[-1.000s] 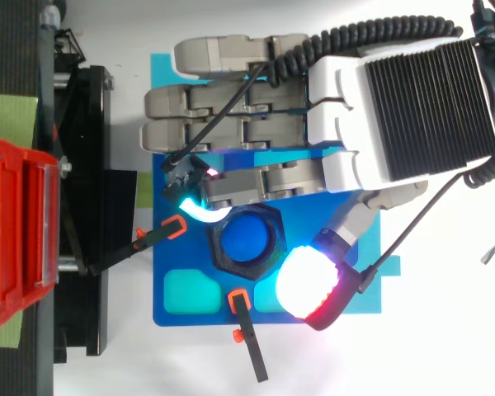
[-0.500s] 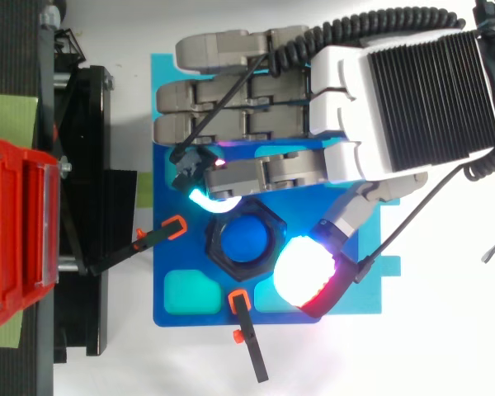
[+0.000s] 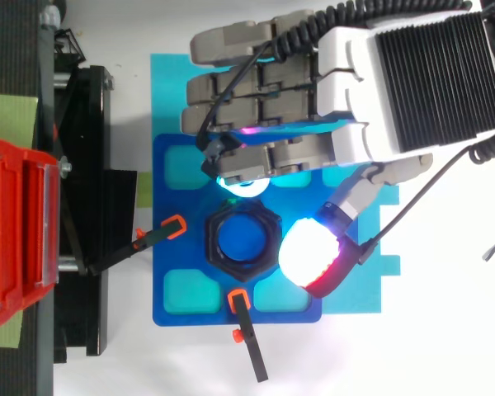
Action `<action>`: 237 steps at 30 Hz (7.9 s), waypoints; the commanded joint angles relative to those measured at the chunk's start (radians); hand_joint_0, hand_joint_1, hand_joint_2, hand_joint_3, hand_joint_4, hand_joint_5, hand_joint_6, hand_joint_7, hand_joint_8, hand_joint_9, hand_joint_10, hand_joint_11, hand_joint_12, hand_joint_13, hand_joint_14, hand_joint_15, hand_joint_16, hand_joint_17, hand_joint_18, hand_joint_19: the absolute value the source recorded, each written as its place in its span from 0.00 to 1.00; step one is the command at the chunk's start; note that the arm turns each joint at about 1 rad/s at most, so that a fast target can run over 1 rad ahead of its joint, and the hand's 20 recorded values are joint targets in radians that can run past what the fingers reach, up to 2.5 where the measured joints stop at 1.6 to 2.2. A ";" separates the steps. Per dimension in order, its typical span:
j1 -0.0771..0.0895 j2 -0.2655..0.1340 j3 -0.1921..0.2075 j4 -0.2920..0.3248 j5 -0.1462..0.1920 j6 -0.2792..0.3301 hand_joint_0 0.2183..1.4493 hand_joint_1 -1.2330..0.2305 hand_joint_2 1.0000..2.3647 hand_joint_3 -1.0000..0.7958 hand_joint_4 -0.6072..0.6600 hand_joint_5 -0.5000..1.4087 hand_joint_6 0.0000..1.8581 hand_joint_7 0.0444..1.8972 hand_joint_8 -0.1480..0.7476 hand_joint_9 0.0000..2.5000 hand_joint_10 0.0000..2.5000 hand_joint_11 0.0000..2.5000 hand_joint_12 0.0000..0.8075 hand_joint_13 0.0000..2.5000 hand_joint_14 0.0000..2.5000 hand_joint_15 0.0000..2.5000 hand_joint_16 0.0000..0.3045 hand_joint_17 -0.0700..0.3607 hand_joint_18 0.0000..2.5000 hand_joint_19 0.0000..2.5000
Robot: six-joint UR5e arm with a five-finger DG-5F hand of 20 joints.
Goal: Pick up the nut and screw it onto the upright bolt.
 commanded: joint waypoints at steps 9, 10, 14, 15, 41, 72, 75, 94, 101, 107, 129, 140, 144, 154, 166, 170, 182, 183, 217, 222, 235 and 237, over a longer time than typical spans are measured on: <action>-0.030 0.000 0.018 -0.002 -0.077 0.010 0.27 0.67 0.00 0.28 0.57 0.29 0.27 0.71 0.43 0.53 0.00 0.01 0.16 0.37 0.00 0.00 0.01 0.18 0.22 0.00; -0.030 0.000 0.020 0.000 -0.077 0.014 0.27 0.67 0.00 0.28 0.58 0.28 0.27 0.70 0.43 0.52 0.00 0.01 0.16 0.37 0.00 0.00 0.01 0.19 0.22 0.00; -0.030 0.000 0.048 -0.005 -0.081 0.021 0.26 0.68 0.00 0.28 0.64 0.26 0.27 0.63 0.43 0.50 0.00 0.01 0.18 0.36 0.00 0.00 0.02 0.19 0.21 0.00; -0.030 0.000 0.051 -0.003 -0.081 0.021 0.26 0.68 0.00 0.28 0.66 0.26 0.27 0.60 0.42 0.48 0.00 0.00 0.18 0.35 0.00 0.00 0.02 0.20 0.21 0.00; 0.037 -0.001 0.086 -0.016 -0.029 0.010 0.22 0.74 0.00 0.28 0.56 0.17 0.27 0.28 0.37 0.21 0.00 0.00 0.30 0.17 0.00 0.00 0.09 0.30 0.05 0.00; 0.021 -0.049 0.043 0.052 -0.024 0.029 0.22 0.76 0.00 0.28 0.62 0.19 0.27 0.49 0.43 0.20 0.00 0.00 0.34 0.17 0.00 0.00 0.09 0.31 0.05 0.00; 0.018 -0.049 0.044 0.061 -0.024 0.029 0.22 0.75 0.00 0.28 0.63 0.19 0.27 0.51 0.43 0.20 0.00 0.00 0.33 0.18 0.00 0.00 0.09 0.31 0.05 0.00; 0.010 -0.048 0.044 0.061 -0.034 0.027 0.24 0.73 0.00 0.28 0.65 0.21 0.27 0.60 0.45 0.25 0.00 0.00 0.30 0.22 0.00 0.00 0.08 0.28 0.10 0.00; 0.005 -0.048 0.044 0.058 -0.034 0.027 0.25 0.71 0.00 0.28 0.64 0.23 0.27 0.65 0.45 0.29 0.00 0.00 0.27 0.25 0.00 0.00 0.07 0.27 0.13 0.00; -0.002 -0.049 0.044 0.057 -0.040 0.027 0.25 0.69 0.00 0.28 0.62 0.24 0.27 0.71 0.45 0.32 0.00 0.00 0.24 0.27 0.00 0.00 0.06 0.25 0.16 0.00; -0.016 -0.048 0.044 0.081 -0.060 0.027 0.24 0.70 0.00 0.28 0.55 0.30 0.27 0.74 0.40 0.45 0.00 0.00 0.17 0.37 0.00 0.00 0.04 0.23 0.27 0.01; -0.028 -0.048 0.044 0.090 -0.080 0.029 0.24 0.70 0.00 0.28 0.54 0.30 0.27 0.71 0.37 0.50 0.00 0.00 0.15 0.39 0.00 0.00 0.04 0.22 0.29 0.02; -0.048 -0.049 0.089 0.078 -0.140 0.040 0.24 0.70 0.00 0.28 0.62 0.26 0.27 0.69 0.43 0.48 0.00 0.00 0.18 0.37 0.00 0.00 0.04 0.23 0.27 0.03; -0.050 -0.048 0.089 0.101 -0.164 0.079 0.22 0.71 0.00 0.28 0.65 0.21 0.27 0.46 0.43 0.38 0.00 0.00 0.24 0.30 0.00 0.00 0.07 0.27 0.21 0.04; -0.009 -0.049 0.087 0.046 -0.074 0.079 0.22 0.73 0.00 0.28 0.62 0.20 0.27 0.39 0.41 0.34 0.00 0.00 0.25 0.27 0.00 0.00 0.07 0.28 0.18 0.04; 0.004 -0.049 0.087 0.043 -0.064 0.078 0.22 0.73 0.00 0.28 0.62 0.20 0.27 0.40 0.41 0.34 0.00 0.00 0.25 0.27 0.00 0.00 0.07 0.28 0.18 0.04; 0.033 -0.049 0.087 -0.043 0.014 0.076 0.23 0.73 0.00 0.28 0.63 0.20 0.27 0.42 0.42 0.34 0.00 0.00 0.25 0.27 0.00 0.00 0.08 0.28 0.18 0.04; 0.034 -0.049 0.086 -0.048 0.014 0.076 0.23 0.73 0.00 0.28 0.63 0.20 0.27 0.42 0.42 0.34 0.00 0.00 0.26 0.27 0.00 0.00 0.08 0.28 0.18 0.04; 0.022 -0.048 0.044 -0.008 0.009 0.079 0.24 0.74 0.00 0.28 0.67 0.23 0.27 0.59 0.44 0.36 0.00 0.00 0.25 0.31 0.00 0.00 0.07 0.28 0.23 0.06; 0.021 -0.048 0.046 -0.008 0.009 0.079 0.24 0.73 0.00 0.28 0.67 0.23 0.27 0.61 0.44 0.36 0.00 0.00 0.25 0.32 0.00 0.00 0.07 0.28 0.23 0.06; 0.021 -0.049 0.044 -0.011 0.009 0.078 0.24 0.72 0.00 0.28 0.61 0.25 0.27 0.76 0.46 0.41 0.00 0.00 0.23 0.33 0.00 0.00 0.07 0.27 0.25 0.06; 0.019 -0.049 0.044 -0.009 0.009 0.078 0.24 0.71 0.00 0.28 0.59 0.25 0.27 0.79 0.45 0.42 0.00 0.00 0.23 0.34 0.00 0.00 0.07 0.27 0.26 0.06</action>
